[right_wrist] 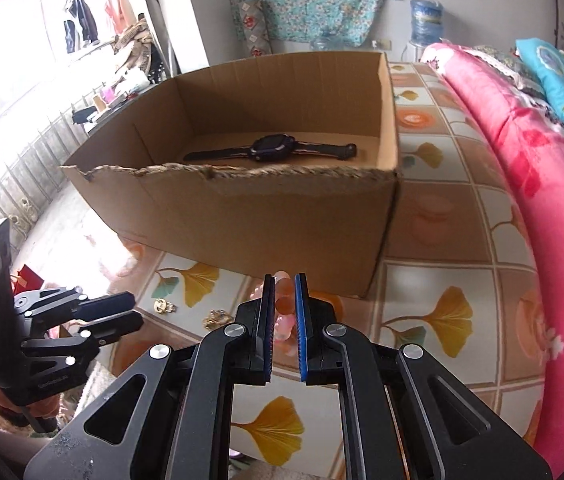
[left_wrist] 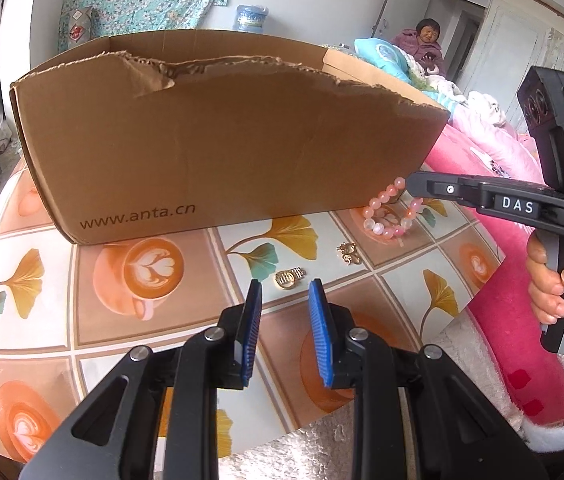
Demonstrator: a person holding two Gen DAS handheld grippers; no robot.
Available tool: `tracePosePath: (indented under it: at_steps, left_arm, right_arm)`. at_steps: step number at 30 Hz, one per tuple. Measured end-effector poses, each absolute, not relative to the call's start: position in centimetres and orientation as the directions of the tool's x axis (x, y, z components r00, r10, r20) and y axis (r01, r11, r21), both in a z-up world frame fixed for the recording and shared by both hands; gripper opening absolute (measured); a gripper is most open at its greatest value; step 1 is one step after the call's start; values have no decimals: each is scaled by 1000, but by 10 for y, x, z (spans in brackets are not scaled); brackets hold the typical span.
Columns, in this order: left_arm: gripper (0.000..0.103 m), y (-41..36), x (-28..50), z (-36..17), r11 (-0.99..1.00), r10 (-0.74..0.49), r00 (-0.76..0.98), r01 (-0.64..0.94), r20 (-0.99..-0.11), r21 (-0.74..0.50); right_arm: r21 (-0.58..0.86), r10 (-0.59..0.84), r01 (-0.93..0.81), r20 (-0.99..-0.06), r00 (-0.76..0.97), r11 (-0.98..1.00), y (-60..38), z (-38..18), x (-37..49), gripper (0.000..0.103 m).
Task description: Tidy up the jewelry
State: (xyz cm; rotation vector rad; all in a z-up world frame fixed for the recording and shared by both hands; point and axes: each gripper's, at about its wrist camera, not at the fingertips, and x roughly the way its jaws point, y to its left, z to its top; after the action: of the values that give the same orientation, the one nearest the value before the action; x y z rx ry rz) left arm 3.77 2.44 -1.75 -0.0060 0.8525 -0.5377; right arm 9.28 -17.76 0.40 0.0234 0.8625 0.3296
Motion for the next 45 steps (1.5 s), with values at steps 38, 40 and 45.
tracePosePath:
  at_steps: [38,40,45]
  left_arm:
    - [10,-12,50,-25,882,-323,586,471,-743,-11]
    - [10,-9,50,-24,884,-332,584,467,-741,-29]
    - [10,3,48,-18,894,-330,606,447,-724,-33]
  right_arm:
    - [251,412,-339,-702,582,907,-161,-9,61,16]
    - [251,417,-346,-696,584,904,-162,-8,60,16]
    - [240,430,-378,-697,574,894,-156,-7,59,17]
